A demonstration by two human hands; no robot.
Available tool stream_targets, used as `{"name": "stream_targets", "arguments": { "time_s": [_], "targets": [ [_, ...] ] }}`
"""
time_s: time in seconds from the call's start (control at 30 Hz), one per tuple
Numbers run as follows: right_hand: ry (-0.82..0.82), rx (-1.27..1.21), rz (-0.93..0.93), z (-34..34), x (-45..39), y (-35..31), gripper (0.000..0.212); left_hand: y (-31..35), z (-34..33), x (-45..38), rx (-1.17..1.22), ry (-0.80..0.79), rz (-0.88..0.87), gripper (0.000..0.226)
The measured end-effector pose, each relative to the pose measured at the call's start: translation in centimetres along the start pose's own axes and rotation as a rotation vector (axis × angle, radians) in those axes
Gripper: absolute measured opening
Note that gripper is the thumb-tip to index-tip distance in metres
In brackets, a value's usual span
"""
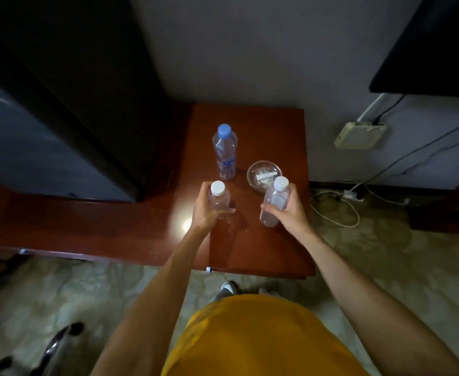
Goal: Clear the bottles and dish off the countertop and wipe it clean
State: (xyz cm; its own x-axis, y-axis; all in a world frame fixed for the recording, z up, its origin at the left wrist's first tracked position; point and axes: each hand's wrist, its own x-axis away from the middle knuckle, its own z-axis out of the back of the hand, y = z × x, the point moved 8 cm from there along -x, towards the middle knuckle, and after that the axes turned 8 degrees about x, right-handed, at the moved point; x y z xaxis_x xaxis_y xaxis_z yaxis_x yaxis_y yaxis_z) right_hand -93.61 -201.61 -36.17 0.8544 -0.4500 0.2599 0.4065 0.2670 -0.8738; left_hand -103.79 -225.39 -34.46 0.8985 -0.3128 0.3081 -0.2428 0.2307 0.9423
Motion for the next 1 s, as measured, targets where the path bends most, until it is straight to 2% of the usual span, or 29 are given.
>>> {"name": "stream_targets", "arguments": {
  "time_s": [0.2,0.53,0.6,0.7,0.77,0.83,0.9,1.0],
  "targets": [
    [0.038,0.056,0.026,-0.5,1.5,1.0,0.079,-0.6,-0.2,0.2,-0.011,0.024,-0.034,0.061],
    [0.056,0.081,0.002,-0.8,2.0,1.4,0.077,-2.8,-1.0,0.4,-0.049,-0.005,0.018,0.072],
    [0.05,0.071,-0.017,-0.8,2.0,2.1,0.084,-4.0,-0.5,0.3,-0.081,0.009,0.067,0.075],
    [0.051,0.05,-0.046,-0.2,2.9,3.9,0.106,-5.3,0.6,0.7,-0.105,0.061,0.13,0.079],
    [0.068,0.055,-0.077,0.8,4.0,5.6,0.112,-6.3,1.7,1.7,-0.086,0.113,0.161,0.071],
    [0.091,0.025,-0.116,1.9,5.8,7.3,0.105,-8.1,2.9,3.2,-0.064,0.154,0.185,0.058],
    [0.132,-0.033,-0.175,3.1,8.1,9.5,0.09,-10.2,2.8,5.1,-0.018,0.105,0.234,0.051],
    [0.219,-0.127,-0.285,4.2,12.3,14.1,0.054,-13.1,-0.7,8.6,-0.071,-0.145,0.352,0.041]
  ]
}}
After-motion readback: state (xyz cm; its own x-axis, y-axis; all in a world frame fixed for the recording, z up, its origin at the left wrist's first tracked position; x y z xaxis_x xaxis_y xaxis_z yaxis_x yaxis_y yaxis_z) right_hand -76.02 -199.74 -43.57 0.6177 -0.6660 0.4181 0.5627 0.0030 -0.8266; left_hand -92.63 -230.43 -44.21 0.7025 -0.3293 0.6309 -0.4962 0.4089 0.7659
